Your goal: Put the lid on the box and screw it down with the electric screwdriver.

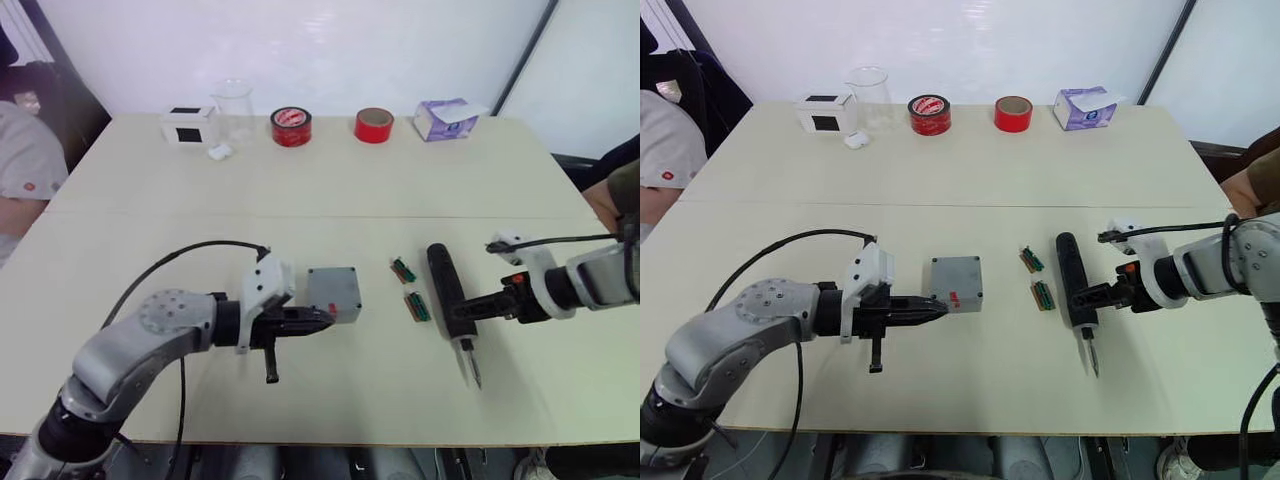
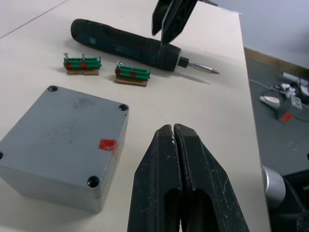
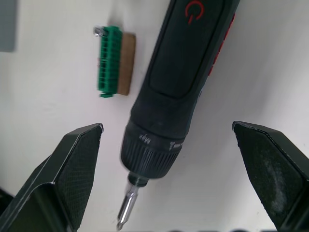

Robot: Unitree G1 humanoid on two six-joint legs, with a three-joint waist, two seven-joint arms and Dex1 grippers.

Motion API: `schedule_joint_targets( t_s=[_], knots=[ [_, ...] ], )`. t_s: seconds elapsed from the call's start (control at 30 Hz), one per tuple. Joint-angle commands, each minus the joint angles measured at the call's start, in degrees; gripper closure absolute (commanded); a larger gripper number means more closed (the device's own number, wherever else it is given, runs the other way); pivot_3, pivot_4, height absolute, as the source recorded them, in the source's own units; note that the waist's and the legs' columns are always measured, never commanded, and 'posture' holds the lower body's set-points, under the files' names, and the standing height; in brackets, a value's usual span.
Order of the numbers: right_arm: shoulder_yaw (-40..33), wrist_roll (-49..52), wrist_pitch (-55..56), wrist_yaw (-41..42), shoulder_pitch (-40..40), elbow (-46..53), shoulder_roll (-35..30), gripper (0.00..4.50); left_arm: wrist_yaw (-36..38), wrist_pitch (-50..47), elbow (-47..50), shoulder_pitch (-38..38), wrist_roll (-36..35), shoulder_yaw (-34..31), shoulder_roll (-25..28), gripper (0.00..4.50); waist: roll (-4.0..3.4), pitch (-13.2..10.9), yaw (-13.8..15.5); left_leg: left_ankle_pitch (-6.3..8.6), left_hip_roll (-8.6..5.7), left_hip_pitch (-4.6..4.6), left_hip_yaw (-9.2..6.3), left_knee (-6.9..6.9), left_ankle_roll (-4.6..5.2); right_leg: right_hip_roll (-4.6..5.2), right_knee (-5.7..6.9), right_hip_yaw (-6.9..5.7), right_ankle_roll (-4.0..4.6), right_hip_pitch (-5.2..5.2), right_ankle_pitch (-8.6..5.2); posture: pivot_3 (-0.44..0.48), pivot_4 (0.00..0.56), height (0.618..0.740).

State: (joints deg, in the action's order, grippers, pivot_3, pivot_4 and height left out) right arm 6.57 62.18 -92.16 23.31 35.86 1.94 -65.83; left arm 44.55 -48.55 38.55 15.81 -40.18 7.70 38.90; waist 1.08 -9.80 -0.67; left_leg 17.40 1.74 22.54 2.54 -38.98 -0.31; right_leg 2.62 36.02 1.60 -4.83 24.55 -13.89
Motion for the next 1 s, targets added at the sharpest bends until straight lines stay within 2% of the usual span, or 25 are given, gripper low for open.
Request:
schedule_joint_targets(
  t_s=[0.03, 0.37, 0.53, 0.63, 0.83, 1.0],
  knots=[
    [1.9, -1.6, -0.3, -1.4, 1.3, -0.7, 1.0, 0.02, -2.1, -0.2, 2.3, -1.4, -0.5, -0.9, -0.3, 4.5, 0.0, 0.0, 0.0, 0.0, -0.01, 0.01, 0.01, 0.0, 0.0, 0.02, 0.0, 0.0, 0.0, 0.0, 0.0, 0.0, 0.15, 0.74],
    [8.7, -9.3, -0.3, -2.8, 3.5, -3.3, 4.5, 0.02, -3.8, 0.9, 1.2, -2.6, 0.4, 0.2, -1.2, 4.5, 0.11, 0.1, -0.1, 0.0, -0.01, 0.0, 0.02, -0.03, 0.0, 0.01, 0.0, 0.0, 0.0, -0.02, 0.01, 0.0, 0.15, 0.74],
    [12.1, -13.6, -0.3, -1.2, 3.7, -3.6, 4.3, 0.02, -4.8, 1.0, 1.3, -2.7, 1.1, 1.3, -2.4, 4.5, 0.31, 0.2, -0.1, 0.0, 0.01, -0.04, 0.01, -0.09, 0.0, 0.04, -0.01, 0.0, 0.0, -0.09, 0.01, 0.0, 0.15, 0.74],
    [16.1, -16.9, 0.3, 1.7, 3.0, -2.1, 2.3, 0.64, -5.3, 1.2, 1.2, -2.8, 1.5, 1.7, -3.2, 4.5, 0.44, 0.3, 0.2, 0.0, 0.0, -0.04, -0.02, -0.11, 0.0, 0.08, -0.02, -0.02, 0.0, -0.13, 0.01, 0.0, 0.15, 0.74],
    [20.0, -22.7, 2.0, 6.2, 3.3, -3.4, 2.3, 2.57, -6.4, 1.9, 0.8, -3.2, 2.5, 2.3, -4.6, 4.5, 0.51, 0.3, 0.3, 0.01, -0.05, -0.03, -0.05, -0.11, 0.01, 0.17, -0.12, -0.05, 0.0, -0.2, 0.01, 0.0, 0.15, 0.74],
    [19.0, -25.6, 1.9, 9.2, 4.7, -6.7, 3.1, 2.63, -6.5, 2.1, 0.1, -2.8, 2.9, 2.0, -5.3, 4.5, 0.8, 0.5, 0.3, 0.01, -0.05, -0.04, -0.09, -0.12, 0.02, 0.18, -0.14, -0.1, 0.01, -0.25, 0.02, 0.0, 0.15, 0.74]
  ],
)
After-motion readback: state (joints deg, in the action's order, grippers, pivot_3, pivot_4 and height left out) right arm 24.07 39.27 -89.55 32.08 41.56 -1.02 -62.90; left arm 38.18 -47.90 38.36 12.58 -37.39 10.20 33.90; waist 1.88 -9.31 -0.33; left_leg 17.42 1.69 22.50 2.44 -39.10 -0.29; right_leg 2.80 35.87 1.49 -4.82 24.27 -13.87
